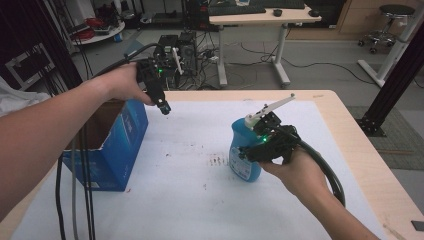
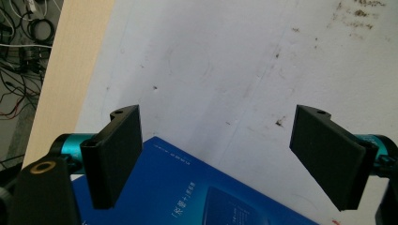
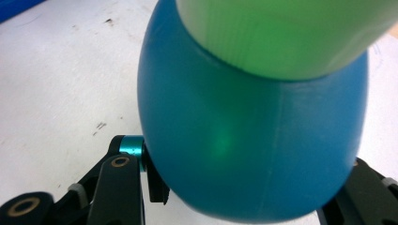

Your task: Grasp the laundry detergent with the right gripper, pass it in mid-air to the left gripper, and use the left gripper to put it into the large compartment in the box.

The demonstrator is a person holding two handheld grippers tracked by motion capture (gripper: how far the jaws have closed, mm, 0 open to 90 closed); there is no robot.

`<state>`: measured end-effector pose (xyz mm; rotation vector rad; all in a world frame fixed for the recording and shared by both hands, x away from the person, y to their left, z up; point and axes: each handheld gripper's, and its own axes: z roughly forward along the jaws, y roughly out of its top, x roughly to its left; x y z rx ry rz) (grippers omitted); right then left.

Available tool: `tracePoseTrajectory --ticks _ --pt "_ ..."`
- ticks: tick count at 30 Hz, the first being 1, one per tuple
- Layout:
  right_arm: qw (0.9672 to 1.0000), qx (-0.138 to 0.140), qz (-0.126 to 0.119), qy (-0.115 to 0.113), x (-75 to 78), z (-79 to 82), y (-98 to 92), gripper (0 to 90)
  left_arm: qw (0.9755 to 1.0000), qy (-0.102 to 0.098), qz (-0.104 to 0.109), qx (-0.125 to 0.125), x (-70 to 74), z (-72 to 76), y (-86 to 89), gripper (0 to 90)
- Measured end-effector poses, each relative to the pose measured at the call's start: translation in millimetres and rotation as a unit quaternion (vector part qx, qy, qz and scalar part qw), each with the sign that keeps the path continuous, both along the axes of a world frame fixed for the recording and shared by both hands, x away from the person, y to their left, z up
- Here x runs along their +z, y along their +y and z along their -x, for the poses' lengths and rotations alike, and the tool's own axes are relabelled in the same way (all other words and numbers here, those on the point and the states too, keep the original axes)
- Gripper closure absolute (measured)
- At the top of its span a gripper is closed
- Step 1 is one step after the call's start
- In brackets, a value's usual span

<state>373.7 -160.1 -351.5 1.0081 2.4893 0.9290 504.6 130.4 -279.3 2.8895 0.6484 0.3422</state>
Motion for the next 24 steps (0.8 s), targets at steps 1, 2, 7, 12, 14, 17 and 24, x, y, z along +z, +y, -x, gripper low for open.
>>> tracePoseTrajectory --ticks 1,2,7,12,14,17,24 --pt "1.0 0.004 -0.001 0.002 0.5 -1.1 -1.6 47.2 1.0 -0.001 0.002 -0.001 0.5 0.5 -0.3 17.6" --pt "0.9999 0.011 -0.001 0.002 1.1 -1.9 -2.9 47.2 1.0 -0.003 0.006 -0.003 0.6 1.1 -0.8 17.6" --pt "0.999 0.043 -0.012 0.01 11.3 -9.5 -10.1 47.2 0.9996 -0.009 0.016 -0.022 7.0 5.8 -4.5 17.6" --pt "0.9961 0.086 -0.015 0.013 30.1 -22.3 -14.2 47.3 0.9985 -0.012 0.026 -0.047 19.8 13.7 -10.6 17.6" --pt "0.9941 0.107 -0.017 0.014 39.0 -27.4 -14.5 47.3 0.9976 -0.013 0.03 -0.061 27.6 17.5 -12.9 17.6" --pt "0.9904 0.135 -0.018 0.019 52.3 -34.5 -12.8 47.3 0.9959 -0.016 0.04 -0.079 40.5 24.6 -16.7 17.6" --pt "0.9762 0.213 -0.026 0.032 78.6 -48.0 -0.7 47.3 0.9885 -0.013 0.062 -0.137 78.7 43.9 -28.3 17.6"
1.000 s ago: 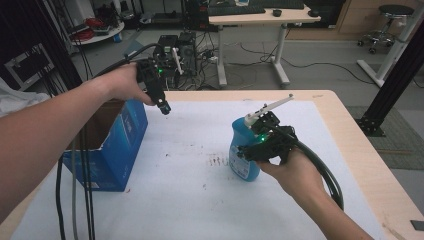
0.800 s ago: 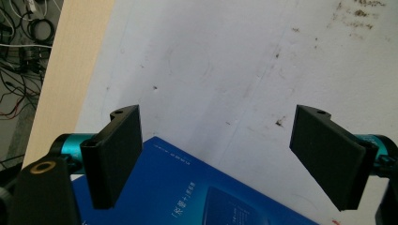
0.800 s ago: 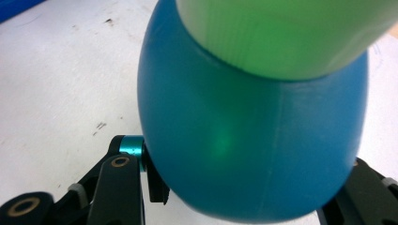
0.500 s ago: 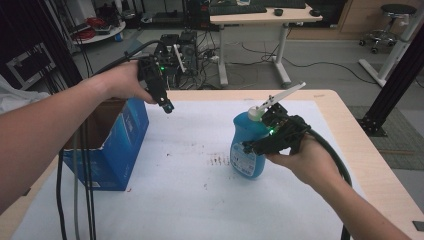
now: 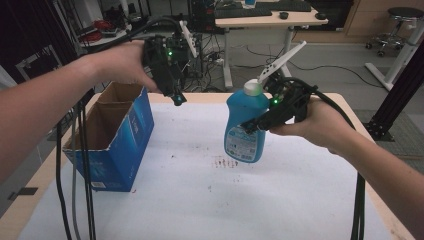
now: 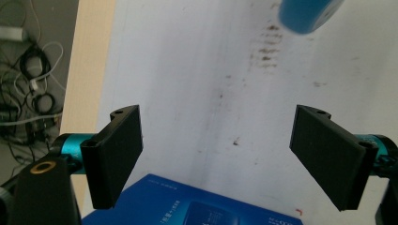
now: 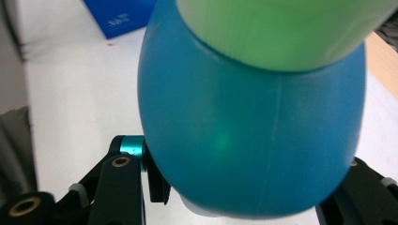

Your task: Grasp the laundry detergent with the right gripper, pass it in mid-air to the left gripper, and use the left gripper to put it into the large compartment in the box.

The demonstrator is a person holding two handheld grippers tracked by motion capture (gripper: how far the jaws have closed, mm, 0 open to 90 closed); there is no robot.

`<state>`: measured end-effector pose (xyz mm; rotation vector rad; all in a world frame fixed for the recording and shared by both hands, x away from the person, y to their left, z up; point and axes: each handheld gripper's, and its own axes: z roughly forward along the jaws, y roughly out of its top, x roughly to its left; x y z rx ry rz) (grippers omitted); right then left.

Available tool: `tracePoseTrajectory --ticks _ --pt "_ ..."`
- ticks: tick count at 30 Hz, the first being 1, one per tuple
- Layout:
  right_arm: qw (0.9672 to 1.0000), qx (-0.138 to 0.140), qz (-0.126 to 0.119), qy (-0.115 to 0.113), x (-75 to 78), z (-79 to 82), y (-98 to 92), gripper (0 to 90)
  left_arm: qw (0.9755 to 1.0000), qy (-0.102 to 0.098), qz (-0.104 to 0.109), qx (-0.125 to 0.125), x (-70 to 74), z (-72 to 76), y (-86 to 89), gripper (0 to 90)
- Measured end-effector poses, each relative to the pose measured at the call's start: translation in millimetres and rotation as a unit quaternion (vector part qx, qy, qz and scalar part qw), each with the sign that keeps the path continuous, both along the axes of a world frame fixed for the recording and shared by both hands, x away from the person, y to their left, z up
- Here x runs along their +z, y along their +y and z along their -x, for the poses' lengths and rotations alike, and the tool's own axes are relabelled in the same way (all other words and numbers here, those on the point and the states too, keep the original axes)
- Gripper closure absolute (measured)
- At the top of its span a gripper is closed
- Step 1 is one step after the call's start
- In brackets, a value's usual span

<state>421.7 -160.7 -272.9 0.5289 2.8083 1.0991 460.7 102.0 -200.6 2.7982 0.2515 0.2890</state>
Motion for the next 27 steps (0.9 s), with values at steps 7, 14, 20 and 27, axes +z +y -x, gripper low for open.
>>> tracePoseTrajectory --ticks 7,14,20,27 --pt "0.9971 0.073 -0.02 0.012 20.4 -9.5 18.8 47.3 0.9979 0.014 0.031 -0.055 41.2 19.1 -14.4 17.6" --pt "0.9913 0.127 -0.033 0.011 42.2 -11.4 41.1 47.3 0.9937 0.049 0.053 -0.086 63.3 28.7 -24.5 17.6" --pt "0.9865 0.162 -0.022 -0.008 60.8 -12.2 58.4 47.3 0.9921 0.065 0.062 -0.088 74.2 30.8 -28.4 17.6" --pt "0.9822 0.188 -0.006 -0.011 69.6 -10.8 74.4 47.3 0.9915 0.076 0.067 -0.082 78.2 33.1 -30.4 17.6"
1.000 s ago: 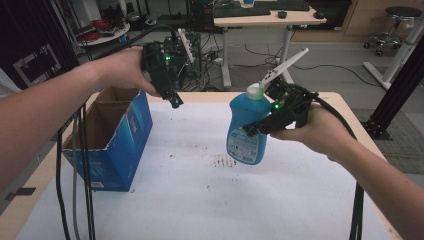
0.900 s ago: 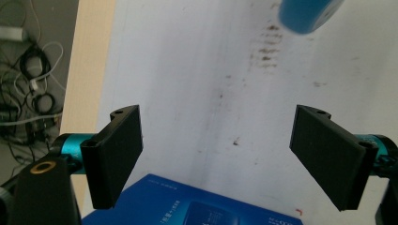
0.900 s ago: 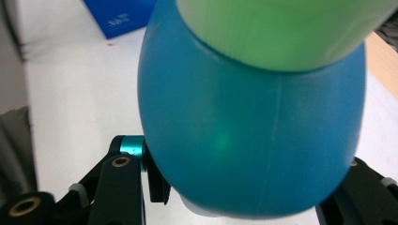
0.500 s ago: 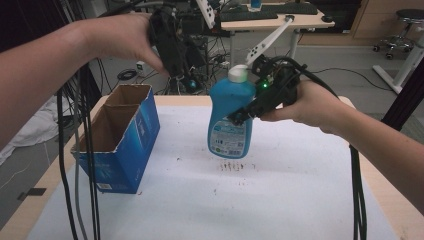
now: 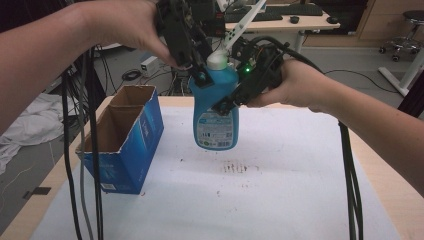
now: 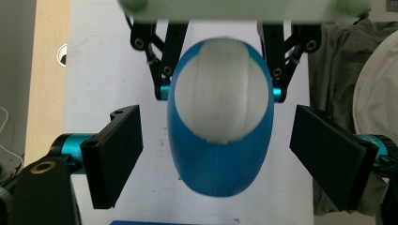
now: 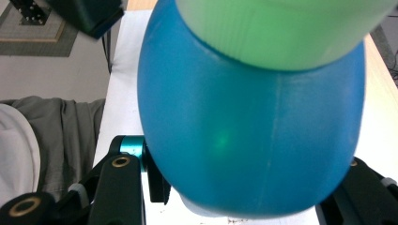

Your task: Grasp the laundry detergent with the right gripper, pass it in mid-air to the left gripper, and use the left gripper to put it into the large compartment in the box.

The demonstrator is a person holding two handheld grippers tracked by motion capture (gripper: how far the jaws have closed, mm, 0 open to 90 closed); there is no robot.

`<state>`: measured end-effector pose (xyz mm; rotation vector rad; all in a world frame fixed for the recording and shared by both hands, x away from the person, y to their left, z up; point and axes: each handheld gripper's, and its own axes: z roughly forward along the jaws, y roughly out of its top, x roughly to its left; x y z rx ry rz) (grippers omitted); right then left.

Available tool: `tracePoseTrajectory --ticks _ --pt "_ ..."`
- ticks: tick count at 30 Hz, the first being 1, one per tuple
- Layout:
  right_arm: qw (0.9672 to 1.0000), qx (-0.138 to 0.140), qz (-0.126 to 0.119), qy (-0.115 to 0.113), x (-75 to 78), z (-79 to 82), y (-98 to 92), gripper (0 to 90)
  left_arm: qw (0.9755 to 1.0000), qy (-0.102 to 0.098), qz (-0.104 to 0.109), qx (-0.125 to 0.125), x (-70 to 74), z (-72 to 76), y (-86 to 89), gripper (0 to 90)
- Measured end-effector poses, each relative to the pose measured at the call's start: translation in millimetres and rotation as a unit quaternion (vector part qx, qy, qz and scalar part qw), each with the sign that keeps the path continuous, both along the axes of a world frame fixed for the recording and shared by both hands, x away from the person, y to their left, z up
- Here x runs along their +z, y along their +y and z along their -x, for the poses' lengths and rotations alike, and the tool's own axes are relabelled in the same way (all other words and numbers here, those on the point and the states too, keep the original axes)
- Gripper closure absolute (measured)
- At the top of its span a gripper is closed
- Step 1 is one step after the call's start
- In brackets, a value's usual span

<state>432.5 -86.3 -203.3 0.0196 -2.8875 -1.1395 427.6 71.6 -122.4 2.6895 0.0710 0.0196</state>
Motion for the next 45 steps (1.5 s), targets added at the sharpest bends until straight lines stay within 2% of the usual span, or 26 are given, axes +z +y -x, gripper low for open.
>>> tracePoseTrajectory --ticks 9,15,20,27,33,45 --pt "0.9998 0.012 0.015 0.005 -3.0 2.0 10.3 47.3 0.9998 0.016 -0.014 0.0 -2.8 0.1 -1.4 17.6" --pt "0.9998 0.009 0.018 0.007 -3.6 1.0 9.7 47.3 0.9998 0.009 -0.016 -0.004 -1.5 1.9 -2.6 17.6" --pt "0.9998 0.007 0.016 0.008 -3.5 1.0 9.1 47.2 0.9997 0.009 -0.022 -0.005 -3.0 1.5 -3.9 17.6" --pt "0.9998 0.007 0.016 0.006 -2.8 0.4 7.7 47.2 0.9998 0.013 -0.015 0.001 -3.5 1.1 -5.1 18.1" --pt "0.9998 0.004 0.014 0.01 -1.8 0.5 6.6 47.2 0.9997 0.009 -0.022 0.004 -4.2 0.8 -4.9 24.0" --pt "1.0 0.003 0.005 0.007 -0.6 -2.0 3.4 47.2 0.9996 0.006 -0.023 0.011 -5.7 0.4 -6.5 27.0"
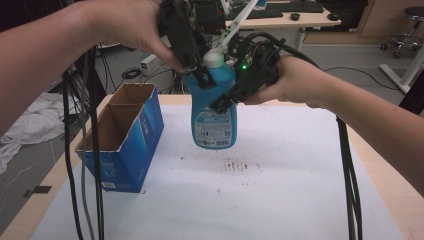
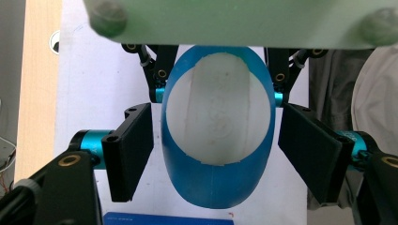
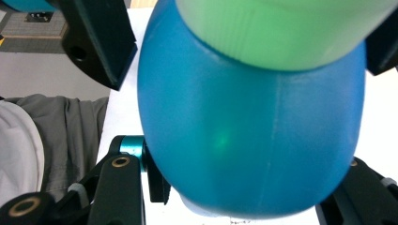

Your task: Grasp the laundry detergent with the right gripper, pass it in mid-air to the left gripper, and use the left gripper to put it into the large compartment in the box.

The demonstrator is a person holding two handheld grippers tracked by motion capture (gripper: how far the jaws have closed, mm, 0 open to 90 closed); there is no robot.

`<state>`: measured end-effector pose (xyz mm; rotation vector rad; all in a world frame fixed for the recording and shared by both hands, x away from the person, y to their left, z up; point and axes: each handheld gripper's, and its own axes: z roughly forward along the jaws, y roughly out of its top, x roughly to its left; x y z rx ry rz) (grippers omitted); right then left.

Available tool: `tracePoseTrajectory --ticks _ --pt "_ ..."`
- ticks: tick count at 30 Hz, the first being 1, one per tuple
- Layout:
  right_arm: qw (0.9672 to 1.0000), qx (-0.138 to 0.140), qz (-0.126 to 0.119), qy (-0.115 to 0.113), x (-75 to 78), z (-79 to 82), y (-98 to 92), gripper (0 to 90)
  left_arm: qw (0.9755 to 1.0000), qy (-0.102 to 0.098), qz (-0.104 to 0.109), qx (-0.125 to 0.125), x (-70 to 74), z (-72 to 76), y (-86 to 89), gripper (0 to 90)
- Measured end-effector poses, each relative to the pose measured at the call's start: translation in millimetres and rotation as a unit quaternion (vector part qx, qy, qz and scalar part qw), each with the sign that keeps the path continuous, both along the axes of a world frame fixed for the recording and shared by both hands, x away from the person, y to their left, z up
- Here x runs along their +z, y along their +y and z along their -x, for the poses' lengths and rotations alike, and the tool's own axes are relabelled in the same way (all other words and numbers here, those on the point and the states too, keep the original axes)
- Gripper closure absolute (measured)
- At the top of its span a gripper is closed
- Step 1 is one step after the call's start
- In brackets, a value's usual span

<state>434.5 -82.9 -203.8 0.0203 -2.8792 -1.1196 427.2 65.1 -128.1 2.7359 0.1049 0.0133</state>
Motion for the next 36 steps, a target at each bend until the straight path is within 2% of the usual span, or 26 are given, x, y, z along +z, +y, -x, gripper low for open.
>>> tracePoseTrajectory --ticks 9,13,23,28,36 --pt "1.0 -0.001 -0.003 0.002 1.2 0.6 -1.3 47.2 1.0 -0.003 -0.005 -0.003 -1.2 -0.1 -2.2 29.4" --pt "1.0 0.0 -0.004 0.001 2.0 0.8 -1.7 47.2 1.0 -0.003 0.0 -0.004 0.4 1.0 -3.0 32.9" --pt "1.0 0.0 -0.008 0.0 2.8 -0.1 -2.9 47.2 1.0 -0.005 -0.002 -0.004 0.2 1.3 -4.8 35.5" --pt "1.0 0.002 -0.008 0.004 3.6 0.7 -2.2 47.2 0.9999 -0.006 -0.014 -0.004 -3.0 1.7 -6.2 36.5" --pt "0.9999 0.004 -0.009 0.004 7.6 0.8 -0.5 47.2 0.9997 -0.011 -0.021 0.0 -3.9 3.3 -8.7 37.2"
